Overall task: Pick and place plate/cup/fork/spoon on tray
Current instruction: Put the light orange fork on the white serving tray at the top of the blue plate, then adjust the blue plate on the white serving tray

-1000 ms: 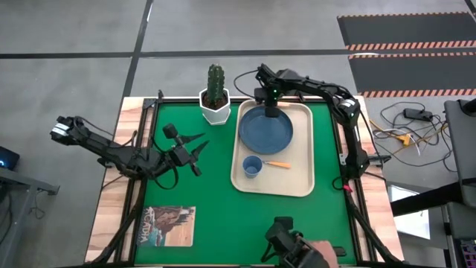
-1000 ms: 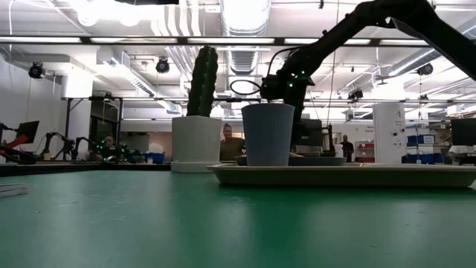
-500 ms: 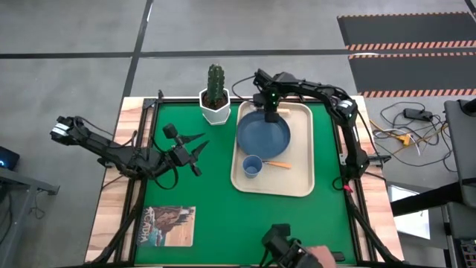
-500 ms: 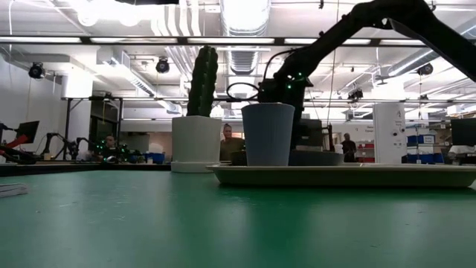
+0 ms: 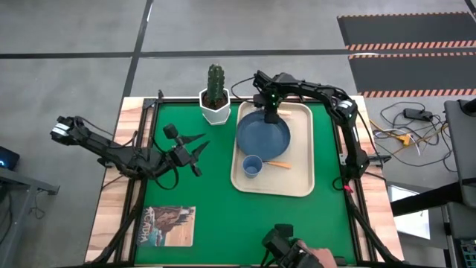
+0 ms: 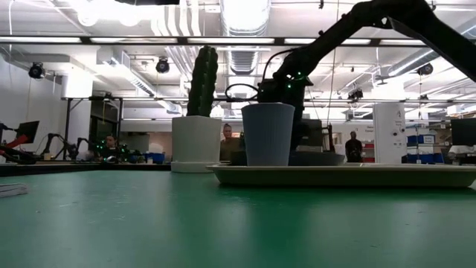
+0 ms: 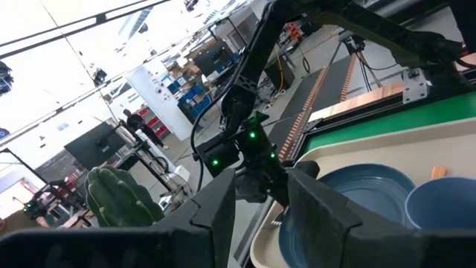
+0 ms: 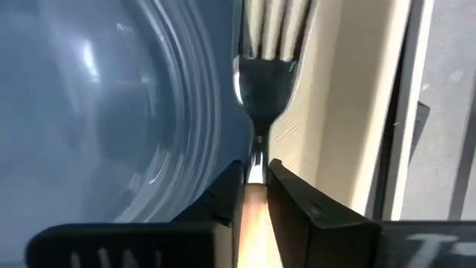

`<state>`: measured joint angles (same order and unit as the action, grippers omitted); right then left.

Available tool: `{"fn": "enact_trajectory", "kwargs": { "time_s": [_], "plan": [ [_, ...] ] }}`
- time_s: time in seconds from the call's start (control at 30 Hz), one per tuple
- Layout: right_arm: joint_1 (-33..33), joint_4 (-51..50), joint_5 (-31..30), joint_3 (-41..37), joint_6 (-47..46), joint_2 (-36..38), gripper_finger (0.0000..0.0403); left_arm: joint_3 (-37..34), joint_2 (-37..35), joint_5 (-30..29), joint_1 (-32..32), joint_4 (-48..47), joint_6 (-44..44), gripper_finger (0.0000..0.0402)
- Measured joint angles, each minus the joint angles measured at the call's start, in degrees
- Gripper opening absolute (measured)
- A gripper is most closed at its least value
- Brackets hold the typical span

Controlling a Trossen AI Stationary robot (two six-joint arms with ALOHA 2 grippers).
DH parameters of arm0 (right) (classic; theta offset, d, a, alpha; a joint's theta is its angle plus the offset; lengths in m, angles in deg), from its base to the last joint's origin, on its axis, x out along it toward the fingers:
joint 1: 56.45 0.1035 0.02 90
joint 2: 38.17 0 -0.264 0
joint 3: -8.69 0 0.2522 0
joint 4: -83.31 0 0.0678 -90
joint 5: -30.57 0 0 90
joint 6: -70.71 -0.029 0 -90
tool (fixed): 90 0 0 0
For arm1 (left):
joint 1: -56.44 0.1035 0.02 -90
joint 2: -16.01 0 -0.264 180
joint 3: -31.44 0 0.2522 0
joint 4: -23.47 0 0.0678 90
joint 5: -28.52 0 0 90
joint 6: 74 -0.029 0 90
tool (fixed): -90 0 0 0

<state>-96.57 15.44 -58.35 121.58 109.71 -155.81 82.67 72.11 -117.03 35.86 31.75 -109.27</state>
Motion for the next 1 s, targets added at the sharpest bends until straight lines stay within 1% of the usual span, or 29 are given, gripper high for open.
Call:
{"fn": "enact_trajectory", "kwargs": {
  "time_s": [0.13, 0.23, 0.4, 0.47, 0.53, 0.63, 0.7, 0.73, 0.83, 1.0],
  "plan": [
    [0.0, 0.7, -1.3, 0.0, -0.1, 0.3, 0.0080, 0.0, 0.0, 0.0, 0.0, 0.0, 0.0, 0.0106],
    [0.0, 0.7, -2.7, 0.0, -0.1, 0.7, 0.0098, 0.0, 0.0, 0.0, 0.0, 0.0, 0.0, 0.0106],
    [0.1, 0.1, -2.7, 1.2, -1.5, 2.0, 0.0107, 0.0, 0.0, 0.0, 0.0, 0.0, 0.1, 0.0106],
    [0.5, 0.4, -1.7, 2.2, -3.2, 2.6, 0.0106, 0.0, 0.0, 0.0, 0.0, 0.0, 0.0, 0.0106],
    [0.9, 2.3, 3.3, 2.8, -5.2, 3.2, 0.0101, 0.0, 0.0, 0.0, 0.0, 0.0, 0.1, 0.0106],
    [1.3, 7.4, 13.5, 2.8, -9.3, 3.4, 0.0087, 0.1, 0.0, 0.0, 0.0, 0.0, 0.1, 0.0106],
    [1.8, 11.0, 17.8, 2.5, -11.2, 3.0, 0.0074, 0.0, 0.0, 0.0, 0.0, 0.0, 0.0, 0.0106],
    [2.1, 13.2, 18.8, 2.2, -12.4, 2.7, 0.0067, 0.0, 0.0, 0.0, 0.0, 0.0, 0.0, 0.0106],
    [3.4, 19.1, 18.8, 1.0, -14.0, 1.7, 0.0047, 0.0, 0.0, 0.0, 0.0, 0.0, 0.0, 0.0106],
    [6.4, 24.3, 18.9, 0.9, -14.7, 1.2, 0.0017, 0.0, 0.0, 0.0, 0.0, 0.0, 0.0, 0.0106]
  ]
}}
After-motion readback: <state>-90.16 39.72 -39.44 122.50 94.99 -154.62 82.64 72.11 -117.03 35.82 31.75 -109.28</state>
